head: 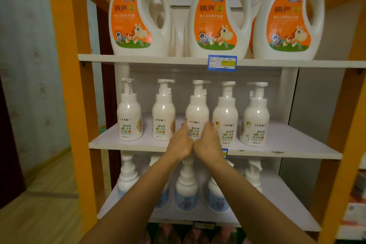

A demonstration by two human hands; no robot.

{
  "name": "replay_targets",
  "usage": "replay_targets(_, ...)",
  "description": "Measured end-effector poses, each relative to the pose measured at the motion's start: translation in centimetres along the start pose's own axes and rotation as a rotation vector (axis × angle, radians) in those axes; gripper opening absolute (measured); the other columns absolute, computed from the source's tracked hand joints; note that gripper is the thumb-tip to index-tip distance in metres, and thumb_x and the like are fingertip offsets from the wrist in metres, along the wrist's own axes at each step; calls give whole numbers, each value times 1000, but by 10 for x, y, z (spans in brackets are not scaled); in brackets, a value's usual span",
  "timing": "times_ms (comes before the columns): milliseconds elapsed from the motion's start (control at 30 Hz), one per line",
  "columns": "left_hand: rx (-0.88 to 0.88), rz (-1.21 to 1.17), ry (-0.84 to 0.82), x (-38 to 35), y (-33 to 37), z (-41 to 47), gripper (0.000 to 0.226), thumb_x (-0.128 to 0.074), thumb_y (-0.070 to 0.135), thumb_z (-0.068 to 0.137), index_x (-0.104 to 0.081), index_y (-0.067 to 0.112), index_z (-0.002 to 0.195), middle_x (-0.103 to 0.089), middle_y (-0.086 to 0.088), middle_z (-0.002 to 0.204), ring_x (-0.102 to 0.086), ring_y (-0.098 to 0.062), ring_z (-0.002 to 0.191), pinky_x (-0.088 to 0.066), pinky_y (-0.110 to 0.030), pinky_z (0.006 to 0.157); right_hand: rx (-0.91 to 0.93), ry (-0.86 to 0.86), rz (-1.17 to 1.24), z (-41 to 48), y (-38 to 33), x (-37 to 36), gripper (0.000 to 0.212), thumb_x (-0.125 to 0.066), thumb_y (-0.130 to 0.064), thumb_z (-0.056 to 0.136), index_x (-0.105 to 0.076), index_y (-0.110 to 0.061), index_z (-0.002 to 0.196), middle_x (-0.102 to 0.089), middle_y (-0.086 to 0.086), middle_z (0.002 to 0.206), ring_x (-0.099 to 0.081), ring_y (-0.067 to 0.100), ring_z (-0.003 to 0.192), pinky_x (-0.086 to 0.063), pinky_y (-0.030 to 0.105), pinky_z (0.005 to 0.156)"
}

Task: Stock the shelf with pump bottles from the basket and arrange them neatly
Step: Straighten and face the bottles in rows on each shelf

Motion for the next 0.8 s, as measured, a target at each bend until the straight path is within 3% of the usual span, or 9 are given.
replay_targets(233,-13,66,29,-7,1,0,35,-49,12,88,-38,5,120,-57,-13,125,-57,-29,109,-48,-45,95,19,-3,22,6,6,4,42,-57,-3,82,-44,-3,122,-51,17,124,-51,31,114,-46,44,97)
replay_targets(367,-12,100,28,-8,2,0,47,-45,16,90,-28,0,131,-54,-12,130,-55,-28,112,-46,-45,97,20,-13,11,8,6,5,41,-59,-6,82,-44,-3,120,-51,17,122,-52,31,112,-47,43,95)
replay_targets(500,23,66,4,-6,5,-1,38,-36,7,90,-31,-2,127,-56,-16,123,-56,-31,107,-48,-40,91,12,-79,28,10,6,18,34,-47,2,82,-49,-1,115,-55,17,121,-54,32,109,-47,42,93)
replay_targets(600,-40,4,195,-6,7,-9,24,-39,4,87,-43,7,111,-57,-11,114,-55,-27,100,-48,-39,84,18,-84,50,4,18,38,41,-38,4,87,-49,-9,124,-55,8,126,-53,26,115,-45,34,94)
replay_targets(700,-193,7,441,-11,14,-22,38,-45,1,84,-44,12,120,-49,-1,117,-48,-16,108,-39,-25,86,17,84,78,0,38,61,41,-42,5,87,-48,-14,124,-51,7,128,-50,26,119,-46,39,99)
replay_targets(800,-268,-43,381,-20,28,-27,44,-42,-2,85,-41,13,126,-48,-5,125,-47,-18,114,-42,-29,96,-35,139,116,0,51,76,44,-48,2,88,-40,-12,129,-45,11,135,-46,28,124,-44,41,99)
Point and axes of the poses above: each hand's wrist, its own z-axis towards the middle knuckle, its own x-axis out of the back of the hand, y = z × x, the point moved 1 cm from there along z, towards the middle knuckle
